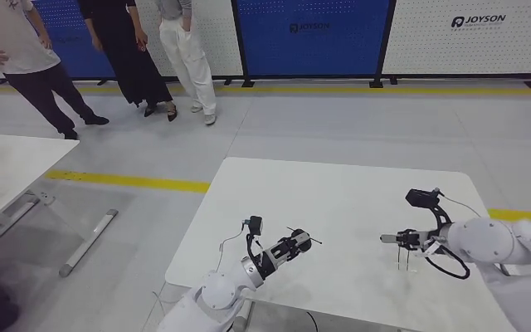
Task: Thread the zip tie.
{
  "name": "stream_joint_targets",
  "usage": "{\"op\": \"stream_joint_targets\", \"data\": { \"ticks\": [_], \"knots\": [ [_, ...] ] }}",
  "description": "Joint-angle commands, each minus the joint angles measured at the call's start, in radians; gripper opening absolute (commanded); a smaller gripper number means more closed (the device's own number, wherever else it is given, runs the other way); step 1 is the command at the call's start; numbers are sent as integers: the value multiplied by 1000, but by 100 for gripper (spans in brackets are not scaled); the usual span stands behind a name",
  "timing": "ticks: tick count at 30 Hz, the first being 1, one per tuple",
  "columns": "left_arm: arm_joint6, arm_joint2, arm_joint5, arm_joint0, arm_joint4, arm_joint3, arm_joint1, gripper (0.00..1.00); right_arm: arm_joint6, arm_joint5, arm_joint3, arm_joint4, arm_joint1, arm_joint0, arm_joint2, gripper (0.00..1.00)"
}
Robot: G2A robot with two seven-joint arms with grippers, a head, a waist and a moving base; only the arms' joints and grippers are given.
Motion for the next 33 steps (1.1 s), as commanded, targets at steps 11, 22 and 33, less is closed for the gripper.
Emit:
{"op": "stream_joint_targets", "data": {
  "ticks": [11, 22, 33],
  "knots": [
    [0, 0, 0, 0, 0, 0, 0, 0, 14, -24, 38, 35, -6, -3, -8, 100],
    [0, 0, 0, 0, 0, 0, 0, 0, 9, -54, 75, 94, -14, 4, -10, 100],
    [0, 0, 0, 0, 0, 0, 0, 0, 19, 17, 117, 65, -30, 45, -53, 94]
  ]
}}
